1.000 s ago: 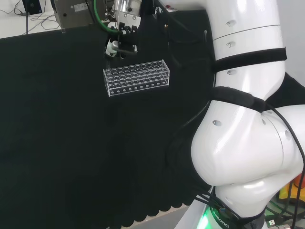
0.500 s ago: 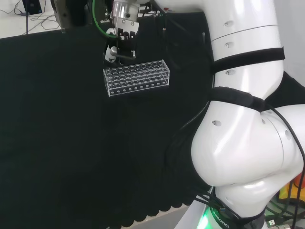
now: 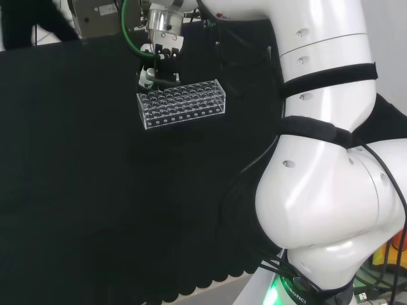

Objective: Put the test tube back in the rack.

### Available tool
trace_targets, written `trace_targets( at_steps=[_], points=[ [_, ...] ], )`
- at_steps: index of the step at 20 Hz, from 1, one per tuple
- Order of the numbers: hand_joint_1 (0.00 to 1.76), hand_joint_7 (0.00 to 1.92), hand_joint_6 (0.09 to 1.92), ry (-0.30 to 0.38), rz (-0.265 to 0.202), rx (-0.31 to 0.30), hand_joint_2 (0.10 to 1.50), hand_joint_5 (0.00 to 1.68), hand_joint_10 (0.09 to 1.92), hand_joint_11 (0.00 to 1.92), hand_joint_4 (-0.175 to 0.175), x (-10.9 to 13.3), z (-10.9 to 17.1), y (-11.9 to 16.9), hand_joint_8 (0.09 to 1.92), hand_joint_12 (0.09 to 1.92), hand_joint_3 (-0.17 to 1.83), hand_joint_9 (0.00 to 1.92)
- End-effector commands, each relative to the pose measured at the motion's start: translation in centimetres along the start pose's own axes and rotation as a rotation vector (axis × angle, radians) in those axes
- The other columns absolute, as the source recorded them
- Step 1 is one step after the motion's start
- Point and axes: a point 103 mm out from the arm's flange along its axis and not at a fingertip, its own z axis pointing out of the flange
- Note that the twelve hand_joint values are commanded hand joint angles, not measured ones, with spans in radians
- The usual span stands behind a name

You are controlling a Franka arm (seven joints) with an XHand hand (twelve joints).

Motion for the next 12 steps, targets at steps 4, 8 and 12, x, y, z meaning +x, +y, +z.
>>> trace_targets(
  at_steps=[4,8,12],
  points=[
    [1.29,1.15,0.49,0.068,-0.035,0.103,1.00,1.07,0.64,0.99,-0.175,0.07,-0.14,0.21,0.79,1.22,-0.13,1.22],
    [1.22,0.82,0.65,0.075,-0.044,0.100,0.97,0.85,0.77,0.75,-0.136,0.14,-0.41,0.13,0.92,1.36,-0.17,0.99],
    [1.20,0.67,0.70,0.080,-0.052,0.091,0.96,0.78,0.81,0.67,-0.103,0.19,-0.77,-0.02,0.94,1.39,-0.17,0.90]
  ],
)
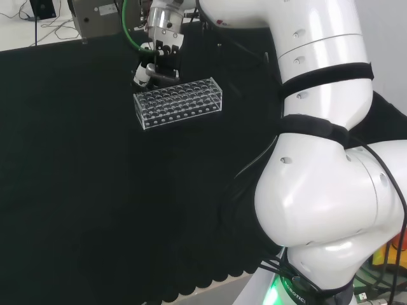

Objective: Put the test tube back in the rack.

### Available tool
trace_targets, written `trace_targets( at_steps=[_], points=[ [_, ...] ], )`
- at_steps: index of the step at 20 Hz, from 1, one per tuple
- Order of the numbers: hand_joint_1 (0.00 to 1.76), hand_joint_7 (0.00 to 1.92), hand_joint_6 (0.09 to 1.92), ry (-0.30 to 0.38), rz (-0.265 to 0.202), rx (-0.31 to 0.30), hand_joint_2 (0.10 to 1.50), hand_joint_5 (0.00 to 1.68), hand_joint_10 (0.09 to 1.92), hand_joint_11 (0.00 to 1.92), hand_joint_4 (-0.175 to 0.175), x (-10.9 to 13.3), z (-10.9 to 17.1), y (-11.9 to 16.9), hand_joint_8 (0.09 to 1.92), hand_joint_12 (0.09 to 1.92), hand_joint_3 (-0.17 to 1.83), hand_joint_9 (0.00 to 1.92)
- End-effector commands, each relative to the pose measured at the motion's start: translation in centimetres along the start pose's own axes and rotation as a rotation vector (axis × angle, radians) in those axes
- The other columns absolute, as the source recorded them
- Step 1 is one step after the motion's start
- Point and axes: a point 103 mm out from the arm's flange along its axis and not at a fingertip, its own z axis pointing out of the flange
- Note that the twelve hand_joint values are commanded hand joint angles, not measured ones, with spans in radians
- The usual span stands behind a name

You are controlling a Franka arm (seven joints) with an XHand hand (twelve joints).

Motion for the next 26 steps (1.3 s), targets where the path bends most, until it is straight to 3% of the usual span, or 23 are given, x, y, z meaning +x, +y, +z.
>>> trace_targets(
  at_steps=[1,14,26],
  points=[
    [1.20,0.65,0.70,0.030,-0.022,0.026,0.96,0.77,0.81,0.67,-0.097,-0.1,0.1,-0.4,0.94,1.39,-0.17,0.88],
    [1.18,0.53,0.73,0.073,-0.066,-0.034,0.95,0.63,0.85,0.59,-0.040,0.5,-2.7,-2.1,0.94,1.42,-0.17,0.75],
    [1.17,0.45,0.73,0.045,-0.158,-0.144,0.94,0.55,0.87,0.49,-0.019,3.4,-10.5,-7.0,0.95,1.45,-0.17,0.63]
  ],
)
